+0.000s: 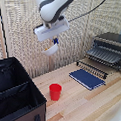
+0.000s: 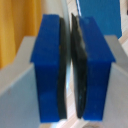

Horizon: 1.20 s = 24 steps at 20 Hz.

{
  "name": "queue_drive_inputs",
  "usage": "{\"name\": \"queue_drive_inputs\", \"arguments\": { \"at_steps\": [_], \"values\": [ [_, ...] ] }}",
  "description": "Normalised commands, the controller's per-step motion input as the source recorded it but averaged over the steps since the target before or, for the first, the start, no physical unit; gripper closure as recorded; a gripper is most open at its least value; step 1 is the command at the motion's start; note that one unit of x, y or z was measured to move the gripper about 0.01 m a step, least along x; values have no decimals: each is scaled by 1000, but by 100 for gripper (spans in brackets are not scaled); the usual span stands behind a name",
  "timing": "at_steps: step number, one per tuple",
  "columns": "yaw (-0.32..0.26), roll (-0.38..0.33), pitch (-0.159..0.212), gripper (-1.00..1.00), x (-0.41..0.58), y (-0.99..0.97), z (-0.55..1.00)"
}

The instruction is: Gently stretch your hand towards the oven tray's handle, obtaining a firm grip, and draw it cautiously out of the oven. Transition your grip to the hot dog bowl, gingerly seizing the edge, and elevate it from the surface. Hover the bowl over the tray, delicately lower it, and temper your grip, establishing the bowl's equilibrium.

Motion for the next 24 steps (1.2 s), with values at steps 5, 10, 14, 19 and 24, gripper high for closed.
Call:
{"name": "queue_drive_inputs", "arguments": {
  "at_steps": [5,10,14,19,24],
  "values": [
    [-12,-48,-335,100,-34,-61,190],
    [-114,-2,-131,100,-378,-563,265],
    [-126,0,0,100,-439,-636,310],
    [-102,0,-9,100,-463,-727,242],
    [-67,1,-64,100,-293,-898,23]
  ]
}}
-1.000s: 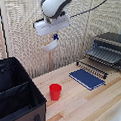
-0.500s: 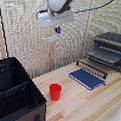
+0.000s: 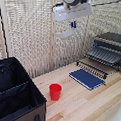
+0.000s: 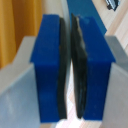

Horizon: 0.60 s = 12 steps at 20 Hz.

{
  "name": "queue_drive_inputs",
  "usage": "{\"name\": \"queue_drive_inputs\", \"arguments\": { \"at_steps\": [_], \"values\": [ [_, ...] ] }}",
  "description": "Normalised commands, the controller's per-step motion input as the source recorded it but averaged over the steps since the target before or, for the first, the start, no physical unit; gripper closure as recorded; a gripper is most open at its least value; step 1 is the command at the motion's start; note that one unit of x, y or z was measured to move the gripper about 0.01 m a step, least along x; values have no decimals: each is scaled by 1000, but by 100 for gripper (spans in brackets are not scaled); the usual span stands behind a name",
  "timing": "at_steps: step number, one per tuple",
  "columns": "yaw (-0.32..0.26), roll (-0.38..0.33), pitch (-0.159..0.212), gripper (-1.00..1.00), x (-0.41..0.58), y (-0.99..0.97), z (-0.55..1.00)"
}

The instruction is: Gently stretch your hand towards the oven tray's handle, obtaining a firm grip, and draw it cautiously out of the oven. Transition your grip to the hot dog bowl, gingerly seizing the edge, and elevate it from the surface. Hover the bowl over the tray, delicately lower it, and temper your grip, establishing the bowl's equilibrium.

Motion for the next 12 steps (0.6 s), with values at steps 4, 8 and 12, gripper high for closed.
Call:
{"name": "queue_drive_inputs", "arguments": {
  "at_steps": [4,8,12],
  "values": [
    [-57,0,-80,100,-161,-970,0],
    [-80,0,-85,100,-152,-934,0],
    [-99,0,-65,100,-166,-893,0]
  ]
}}
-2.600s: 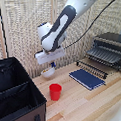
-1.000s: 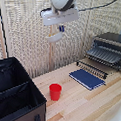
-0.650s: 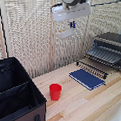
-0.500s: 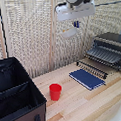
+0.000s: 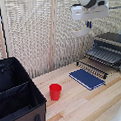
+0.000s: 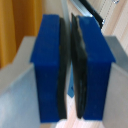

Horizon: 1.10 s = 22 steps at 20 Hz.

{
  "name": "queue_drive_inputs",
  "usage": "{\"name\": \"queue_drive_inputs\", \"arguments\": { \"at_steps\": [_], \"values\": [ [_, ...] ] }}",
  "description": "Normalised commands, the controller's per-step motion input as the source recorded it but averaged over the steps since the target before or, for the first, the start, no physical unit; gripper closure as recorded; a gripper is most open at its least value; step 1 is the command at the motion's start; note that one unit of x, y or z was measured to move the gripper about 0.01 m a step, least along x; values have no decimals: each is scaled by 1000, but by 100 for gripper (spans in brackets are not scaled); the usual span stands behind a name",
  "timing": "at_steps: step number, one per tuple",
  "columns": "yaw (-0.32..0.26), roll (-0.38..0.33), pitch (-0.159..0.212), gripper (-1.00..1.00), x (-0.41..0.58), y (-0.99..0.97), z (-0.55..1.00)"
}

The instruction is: Gently stretch your hand towards the oven tray's handle, obtaining a firm grip, and draw it cautiously out of the oven. Transition your grip to the hot dog bowl, gingerly seizing the edge, and elevate it from the surface. Hover the bowl over the tray, delicately lower it, and temper your grip, establishing the bowl's equilibrium.

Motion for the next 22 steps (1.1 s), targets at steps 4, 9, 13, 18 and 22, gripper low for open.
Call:
{"name": "queue_drive_inputs", "arguments": {
  "at_steps": [4,9,13,18,22],
  "values": [
    [-99,1,-50,100,-159,-890,-36],
    [-90,3,-44,100,-99,-902,-123],
    [-87,15,-41,100,-24,-871,-271],
    [-38,14,-28,100,228,-622,-365],
    [-15,0,14,100,160,-367,-342]
  ]
}}
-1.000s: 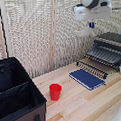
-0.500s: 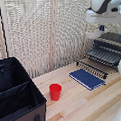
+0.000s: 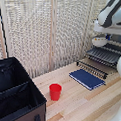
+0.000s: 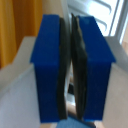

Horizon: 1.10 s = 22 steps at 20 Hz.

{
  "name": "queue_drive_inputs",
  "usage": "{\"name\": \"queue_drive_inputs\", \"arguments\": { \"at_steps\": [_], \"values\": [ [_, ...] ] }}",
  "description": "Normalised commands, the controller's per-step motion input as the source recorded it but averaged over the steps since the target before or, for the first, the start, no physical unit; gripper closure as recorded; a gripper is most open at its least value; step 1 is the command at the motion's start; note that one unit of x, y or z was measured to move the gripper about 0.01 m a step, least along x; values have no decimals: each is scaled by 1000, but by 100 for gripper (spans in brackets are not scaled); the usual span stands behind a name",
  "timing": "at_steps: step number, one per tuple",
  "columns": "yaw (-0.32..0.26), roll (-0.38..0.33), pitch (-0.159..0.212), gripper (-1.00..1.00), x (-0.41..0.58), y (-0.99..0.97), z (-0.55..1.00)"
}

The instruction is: Gently stretch your hand towards the oven tray's handle, obtaining a firm grip, and draw it cautiously out of the oven. Transition your grip to the hot dog bowl, gingerly seizing the edge, and elevate it from the surface. Hover the bowl over the tray, delicately lower it, and temper your grip, establishing the bowl's equilibrium.

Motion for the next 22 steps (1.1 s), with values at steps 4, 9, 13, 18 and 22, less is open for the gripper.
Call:
{"name": "queue_drive_inputs", "arguments": {
  "at_steps": [4,9,13,18,22],
  "values": [
    [-22,0,57,100,79,-186,-230],
    [-45,0,56,100,19,-249,-145],
    [-91,18,2,100,31,-553,-94],
    [-23,8,1,100,19,-288,-34],
    [1,0,-10,-100,0,2,38]
  ]
}}
